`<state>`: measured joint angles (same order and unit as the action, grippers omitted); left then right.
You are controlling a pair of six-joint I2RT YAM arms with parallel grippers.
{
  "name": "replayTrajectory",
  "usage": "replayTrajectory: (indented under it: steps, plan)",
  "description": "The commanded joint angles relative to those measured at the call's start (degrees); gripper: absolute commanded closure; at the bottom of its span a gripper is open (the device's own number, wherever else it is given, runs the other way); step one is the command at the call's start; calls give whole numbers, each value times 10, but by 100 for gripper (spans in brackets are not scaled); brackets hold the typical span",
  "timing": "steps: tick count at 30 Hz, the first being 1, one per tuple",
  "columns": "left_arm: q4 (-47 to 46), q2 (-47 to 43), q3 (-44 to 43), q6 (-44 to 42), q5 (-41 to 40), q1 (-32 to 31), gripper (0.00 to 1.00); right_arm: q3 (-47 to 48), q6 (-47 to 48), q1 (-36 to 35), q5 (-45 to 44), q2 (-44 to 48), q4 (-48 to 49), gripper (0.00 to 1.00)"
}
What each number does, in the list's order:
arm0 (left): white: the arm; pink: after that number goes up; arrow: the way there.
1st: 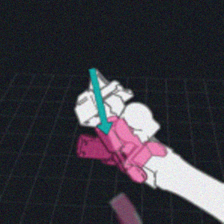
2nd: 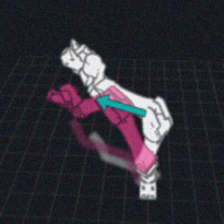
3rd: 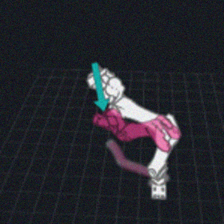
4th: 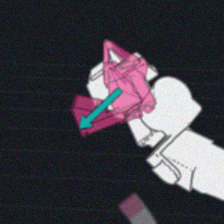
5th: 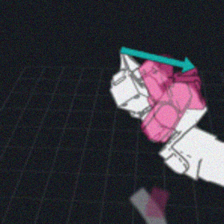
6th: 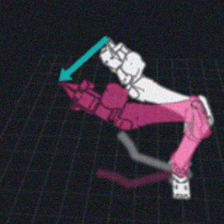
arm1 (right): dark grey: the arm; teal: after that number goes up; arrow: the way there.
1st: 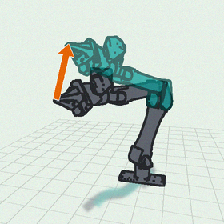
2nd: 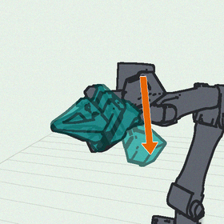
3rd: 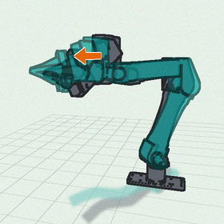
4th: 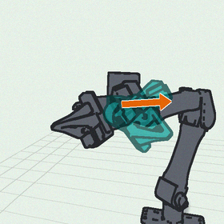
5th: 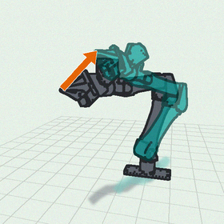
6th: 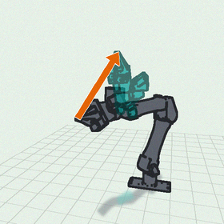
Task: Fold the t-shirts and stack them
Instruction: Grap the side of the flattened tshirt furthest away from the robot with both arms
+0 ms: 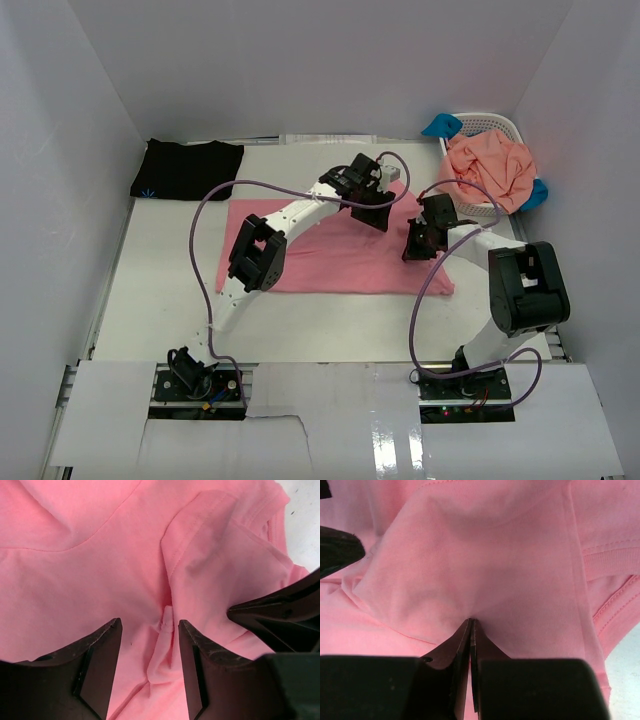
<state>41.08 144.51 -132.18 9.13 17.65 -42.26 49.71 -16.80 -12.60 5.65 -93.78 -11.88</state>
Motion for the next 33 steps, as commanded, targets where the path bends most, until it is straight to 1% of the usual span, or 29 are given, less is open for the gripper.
replayTrajectory:
  steps: [1,3,5,7,12,24,33]
  plan:
    - [-9,3,-10,-12,21,0,40,-34,-3,-1,-36,3,-65,92]
    - [-8,7,-10,-15,27,0,41,-41,-5,-1,-42,10,-66,92]
    - [-8,11,-10,-16,33,0,50,-47,-4,-1,-48,13,-66,92]
    - [-9,16,-11,-17,41,0,56,-48,-2,-1,-49,17,-68,92]
    - [-10,15,-11,-17,48,0,58,-50,0,-1,-53,17,-69,92]
    - [-17,-20,5,-14,40,0,56,-52,4,-1,-51,11,-67,92]
    - [-21,-35,9,-11,36,0,56,-56,5,-1,-49,8,-64,92]
